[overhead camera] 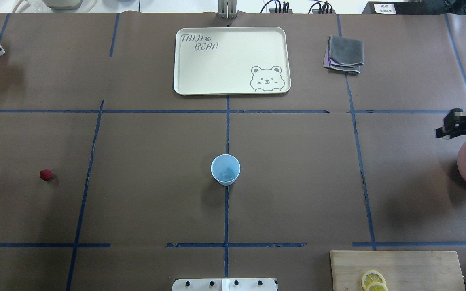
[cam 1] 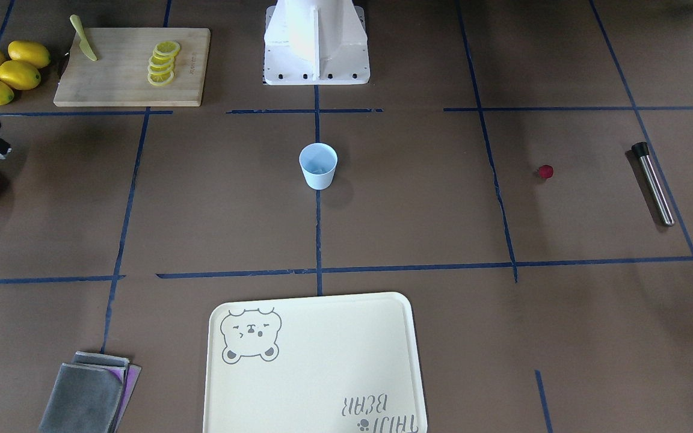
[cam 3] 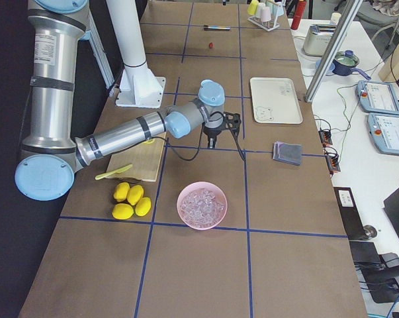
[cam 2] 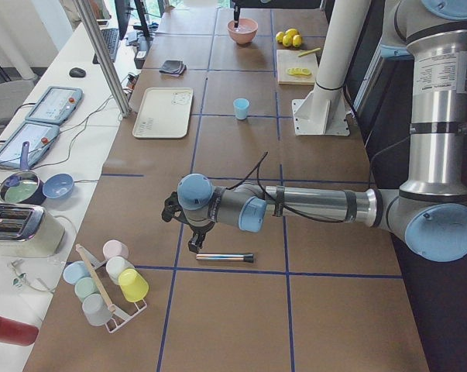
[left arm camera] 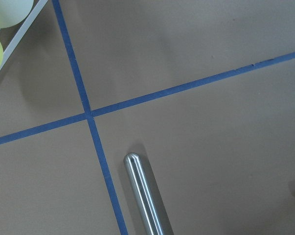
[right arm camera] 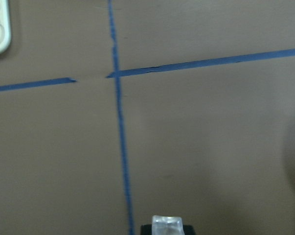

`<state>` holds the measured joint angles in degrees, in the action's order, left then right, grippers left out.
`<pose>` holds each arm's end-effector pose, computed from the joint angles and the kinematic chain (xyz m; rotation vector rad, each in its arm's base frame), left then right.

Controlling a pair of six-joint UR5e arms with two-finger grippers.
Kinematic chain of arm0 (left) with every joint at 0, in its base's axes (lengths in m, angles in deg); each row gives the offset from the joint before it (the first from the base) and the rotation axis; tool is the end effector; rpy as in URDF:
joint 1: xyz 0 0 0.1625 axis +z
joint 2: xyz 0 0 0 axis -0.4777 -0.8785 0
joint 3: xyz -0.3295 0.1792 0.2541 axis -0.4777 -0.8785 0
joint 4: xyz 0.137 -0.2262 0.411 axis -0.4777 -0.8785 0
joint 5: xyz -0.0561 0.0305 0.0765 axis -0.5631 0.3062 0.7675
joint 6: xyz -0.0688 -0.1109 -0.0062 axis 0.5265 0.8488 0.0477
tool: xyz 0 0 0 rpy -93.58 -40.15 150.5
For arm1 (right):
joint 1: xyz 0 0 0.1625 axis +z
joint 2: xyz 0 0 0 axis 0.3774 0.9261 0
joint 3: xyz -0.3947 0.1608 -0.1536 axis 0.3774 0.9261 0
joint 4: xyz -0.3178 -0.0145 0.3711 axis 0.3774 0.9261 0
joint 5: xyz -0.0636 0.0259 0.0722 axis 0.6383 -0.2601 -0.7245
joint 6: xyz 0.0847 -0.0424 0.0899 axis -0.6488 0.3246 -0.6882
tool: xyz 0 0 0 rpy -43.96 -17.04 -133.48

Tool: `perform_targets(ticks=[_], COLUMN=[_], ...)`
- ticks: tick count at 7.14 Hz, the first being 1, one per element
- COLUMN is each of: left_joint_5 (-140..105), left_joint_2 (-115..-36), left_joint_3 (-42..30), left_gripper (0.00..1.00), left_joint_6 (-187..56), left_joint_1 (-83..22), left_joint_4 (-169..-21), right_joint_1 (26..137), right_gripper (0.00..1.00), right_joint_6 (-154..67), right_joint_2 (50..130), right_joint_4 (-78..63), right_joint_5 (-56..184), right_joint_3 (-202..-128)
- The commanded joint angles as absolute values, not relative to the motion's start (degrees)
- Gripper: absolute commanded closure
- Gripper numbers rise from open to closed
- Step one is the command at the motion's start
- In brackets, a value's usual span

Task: Mash ice and strawberries in cup
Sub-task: 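Carry the ice cube with the right gripper to the blue cup and drop it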

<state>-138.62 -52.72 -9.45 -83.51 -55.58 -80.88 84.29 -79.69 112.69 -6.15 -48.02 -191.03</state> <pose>0.0285 -0.5601 0.6587 0.1949 0.9253 0.2579 -0.2135 -0.4920 0.4186 -0.0076 -0.9792 0.1405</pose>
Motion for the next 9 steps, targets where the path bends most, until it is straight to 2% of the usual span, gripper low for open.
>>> perform_targets(ticks=[1, 3, 5, 7, 9], left_joint_5=[-138.64, -138.64, -138.64, -138.73, -138.64], left_joint_2=[-52.72, -52.8, -52.8, -52.72, -52.72], left_joint_3=[-9.45, -9.54, -9.54, -9.54, -9.45], left_gripper=[0.0, 0.0, 0.0, 0.0, 0.0], left_joint_6=[-83.51, -83.51, -83.51, -83.6, -83.51], left_joint_1=[-55.58, -55.58, -55.58, -55.58, -55.58], left_joint_4=[-80.97, -80.97, -81.06, -81.06, -81.05], right_joint_1=[69.36, 57.9, 52.25, 49.17, 46.71], right_gripper=[1.0, 1.0, 1.0, 1.0, 0.98], right_joint_6=[-108.74, -123.93, -131.85, -135.65, -135.85], right_joint_2=[97.76, 86.49, 77.08, 71.44, 71.58], right_joint_4=[-5.83, -5.57, -5.57, -5.57, -5.57], right_joint_5=[-40.7, -29.51, -21.51, -17.98, -16.91], right_joint_3=[-191.64, -186.92, -179.9, -173.3, -172.21])
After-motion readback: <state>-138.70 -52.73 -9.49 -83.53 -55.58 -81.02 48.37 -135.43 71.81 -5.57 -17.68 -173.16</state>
